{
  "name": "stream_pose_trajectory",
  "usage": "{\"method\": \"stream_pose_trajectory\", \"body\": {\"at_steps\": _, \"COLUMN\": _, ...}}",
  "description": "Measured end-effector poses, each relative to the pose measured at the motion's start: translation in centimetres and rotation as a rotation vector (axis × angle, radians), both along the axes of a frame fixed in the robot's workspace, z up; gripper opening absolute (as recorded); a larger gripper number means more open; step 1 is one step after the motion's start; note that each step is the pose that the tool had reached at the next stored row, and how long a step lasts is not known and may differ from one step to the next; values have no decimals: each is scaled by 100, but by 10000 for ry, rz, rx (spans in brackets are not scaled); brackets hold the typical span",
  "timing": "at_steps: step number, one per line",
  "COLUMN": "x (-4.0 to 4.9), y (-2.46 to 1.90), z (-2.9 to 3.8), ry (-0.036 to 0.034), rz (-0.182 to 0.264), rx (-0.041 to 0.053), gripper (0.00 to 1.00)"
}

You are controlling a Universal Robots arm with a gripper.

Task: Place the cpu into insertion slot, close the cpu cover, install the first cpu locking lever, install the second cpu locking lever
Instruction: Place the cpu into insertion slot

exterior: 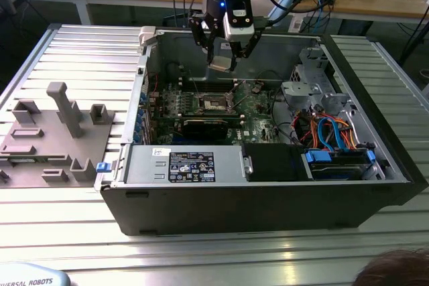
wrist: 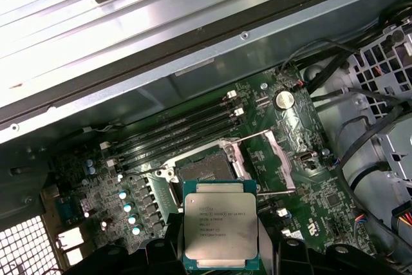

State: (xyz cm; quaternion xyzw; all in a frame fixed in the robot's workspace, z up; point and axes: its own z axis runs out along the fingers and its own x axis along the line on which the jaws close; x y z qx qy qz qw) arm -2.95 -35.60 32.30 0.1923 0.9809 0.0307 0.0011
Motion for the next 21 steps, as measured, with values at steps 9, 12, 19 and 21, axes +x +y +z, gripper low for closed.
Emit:
{"method": "stream_pose_trajectory", "body": {"at_steps": 9, "x": 0, "y": 0, "z": 0, "ry": 0, "rz": -36, "rx": -17, "gripper": 54}}
{"method": "stream_pose_trajectory", "body": {"at_steps": 12, "x": 0, "y": 0, "z": 0, "ry": 0, "rz": -48, "rx": -22, "gripper": 54}}
{"method": "stream_pose_trajectory", "body": {"at_steps": 19, "x": 0, "y": 0, "z": -1, "ry": 0, "rz": -84, "rx": -34, "gripper": 54}}
{"method": "stream_pose_trajectory", "body": {"at_steps": 21, "x": 0, "y": 0, "z": -1, "ry": -1, "rz": -93, "rx": -38, "gripper": 54}}
